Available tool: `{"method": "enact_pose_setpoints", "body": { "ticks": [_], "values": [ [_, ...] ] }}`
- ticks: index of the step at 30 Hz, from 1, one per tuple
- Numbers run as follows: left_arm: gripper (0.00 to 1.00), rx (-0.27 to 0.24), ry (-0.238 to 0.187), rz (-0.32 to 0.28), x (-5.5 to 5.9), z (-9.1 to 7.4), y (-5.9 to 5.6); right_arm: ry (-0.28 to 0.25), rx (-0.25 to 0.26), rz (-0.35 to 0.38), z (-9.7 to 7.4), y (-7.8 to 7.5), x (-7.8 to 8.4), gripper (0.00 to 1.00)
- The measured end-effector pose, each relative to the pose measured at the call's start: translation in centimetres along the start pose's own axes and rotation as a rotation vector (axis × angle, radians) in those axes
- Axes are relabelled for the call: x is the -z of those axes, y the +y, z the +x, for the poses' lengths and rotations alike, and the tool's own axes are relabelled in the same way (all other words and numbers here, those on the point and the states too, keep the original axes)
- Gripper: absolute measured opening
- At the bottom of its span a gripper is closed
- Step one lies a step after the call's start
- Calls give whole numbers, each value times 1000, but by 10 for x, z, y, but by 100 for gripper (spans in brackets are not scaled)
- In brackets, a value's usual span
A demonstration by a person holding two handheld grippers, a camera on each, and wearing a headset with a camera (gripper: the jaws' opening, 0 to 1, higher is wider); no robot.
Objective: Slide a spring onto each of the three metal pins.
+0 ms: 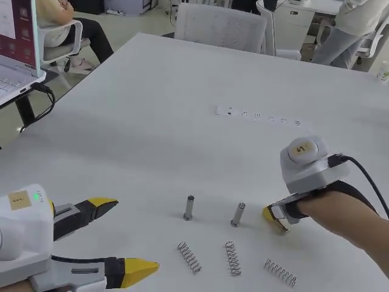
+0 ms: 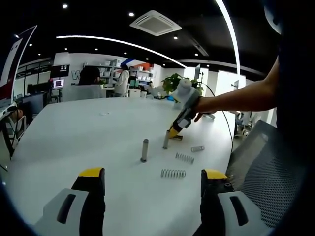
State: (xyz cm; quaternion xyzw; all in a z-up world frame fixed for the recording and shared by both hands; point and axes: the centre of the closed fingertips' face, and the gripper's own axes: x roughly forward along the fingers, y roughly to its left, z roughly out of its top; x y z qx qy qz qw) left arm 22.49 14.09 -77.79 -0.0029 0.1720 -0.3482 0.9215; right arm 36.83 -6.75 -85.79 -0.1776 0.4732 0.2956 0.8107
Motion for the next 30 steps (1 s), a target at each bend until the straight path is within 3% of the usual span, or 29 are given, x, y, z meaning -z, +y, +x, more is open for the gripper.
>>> {"method": "enact_pose_setpoints", "body": {
  "ticks": [30],
  "values": [
    [76, 19, -2, 28, -7, -2, -5, -113, 12, 8, -34, 5, -5, 5]
  ]
}}
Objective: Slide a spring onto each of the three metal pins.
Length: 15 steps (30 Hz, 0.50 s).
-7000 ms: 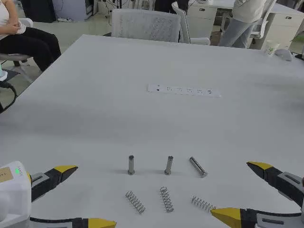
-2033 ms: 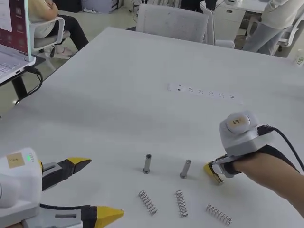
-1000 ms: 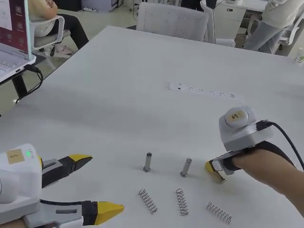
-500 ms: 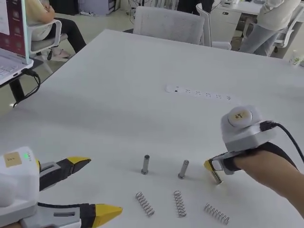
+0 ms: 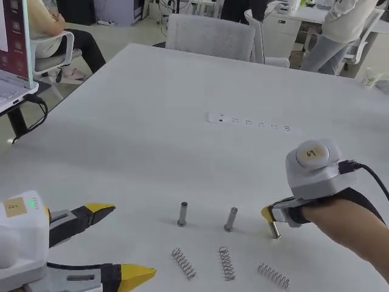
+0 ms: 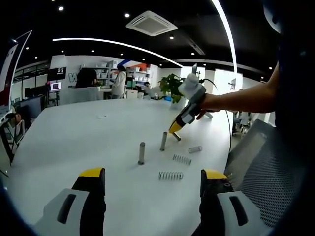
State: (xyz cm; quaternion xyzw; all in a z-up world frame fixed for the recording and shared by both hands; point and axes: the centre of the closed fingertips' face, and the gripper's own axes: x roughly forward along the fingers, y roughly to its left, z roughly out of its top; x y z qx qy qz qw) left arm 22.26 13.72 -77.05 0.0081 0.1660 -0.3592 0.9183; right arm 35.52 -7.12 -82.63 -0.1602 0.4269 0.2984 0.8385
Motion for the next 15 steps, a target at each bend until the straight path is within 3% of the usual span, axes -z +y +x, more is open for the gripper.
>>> {"method": "enact_pose_setpoints", "body": {
  "ticks": [15],
  "values": [
    [76, 6, 3, 8, -1, 1, -2, -32, 3, -8, -7, 0, 1, 5]
  ]
}}
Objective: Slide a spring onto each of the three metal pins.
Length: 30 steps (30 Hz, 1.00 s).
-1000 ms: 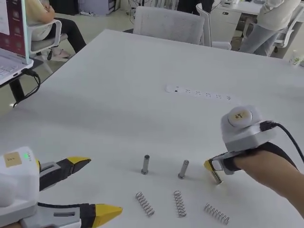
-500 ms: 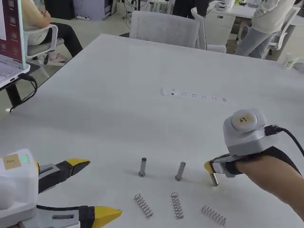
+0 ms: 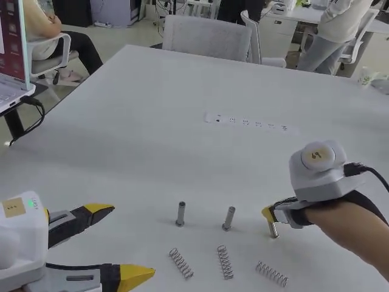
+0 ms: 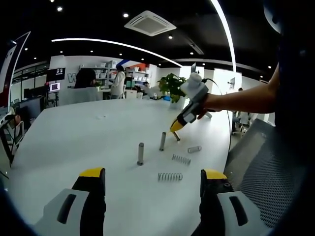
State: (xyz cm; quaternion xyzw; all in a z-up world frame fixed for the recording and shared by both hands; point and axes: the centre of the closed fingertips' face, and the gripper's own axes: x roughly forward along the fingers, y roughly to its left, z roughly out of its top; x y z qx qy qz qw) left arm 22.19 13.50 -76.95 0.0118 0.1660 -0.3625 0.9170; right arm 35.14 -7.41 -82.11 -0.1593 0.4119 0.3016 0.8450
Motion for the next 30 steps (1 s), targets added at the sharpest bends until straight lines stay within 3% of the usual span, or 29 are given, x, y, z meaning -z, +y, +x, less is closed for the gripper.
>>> {"method": "enact_pose_setpoints", "body": {
  "ticks": [30],
  "values": [
    [75, 9, 12, 4, 1, 2, -2, -85, 4, -1, -6, 2, -2, 5]
  ]
}}
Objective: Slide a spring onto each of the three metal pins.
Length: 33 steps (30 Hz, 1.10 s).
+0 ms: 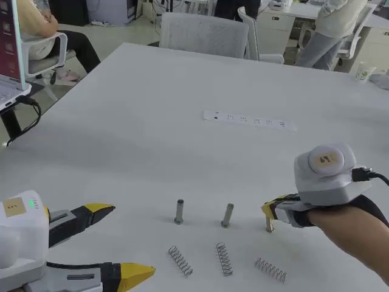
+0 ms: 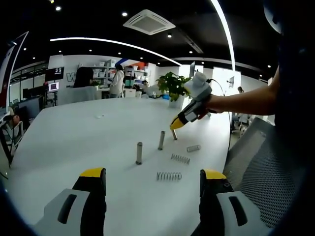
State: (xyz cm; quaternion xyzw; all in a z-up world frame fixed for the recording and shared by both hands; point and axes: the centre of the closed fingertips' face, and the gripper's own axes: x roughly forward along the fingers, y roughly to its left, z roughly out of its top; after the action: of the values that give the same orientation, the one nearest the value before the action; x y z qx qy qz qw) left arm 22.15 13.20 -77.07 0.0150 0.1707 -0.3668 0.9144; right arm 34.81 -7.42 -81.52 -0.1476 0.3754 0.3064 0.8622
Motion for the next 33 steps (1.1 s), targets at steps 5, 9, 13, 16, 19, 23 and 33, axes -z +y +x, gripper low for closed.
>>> {"method": "enact_pose_setpoints", "body": {
  "ticks": [5, 9, 13, 16, 19, 23, 33],
  "values": [
    [74, 3, 3, 1, 1, 1, -1, -38, -5, -1, -3, 1, 2, 5],
    [74, 8, 7, 3, 1, 2, -2, -34, -3, 5, -5, 0, 3, 5],
    [74, 8, 2, 4, -1, 2, -2, -73, -16, -24, -6, 4, 3, 5],
    [74, 8, 6, 5, 0, 2, -1, -79, -9, -20, -6, 3, 3, 5],
    [74, 9, 11, 6, 1, 1, -1, -83, -6, -21, -7, 2, 3, 5],
    [73, 10, 11, 5, 1, 1, -1, -100, -14, -17, -8, 2, 3, 5],
    [73, 14, 11, 10, -1, 3, -3, -100, -18, -16, -11, 2, 5, 5]
  ]
}}
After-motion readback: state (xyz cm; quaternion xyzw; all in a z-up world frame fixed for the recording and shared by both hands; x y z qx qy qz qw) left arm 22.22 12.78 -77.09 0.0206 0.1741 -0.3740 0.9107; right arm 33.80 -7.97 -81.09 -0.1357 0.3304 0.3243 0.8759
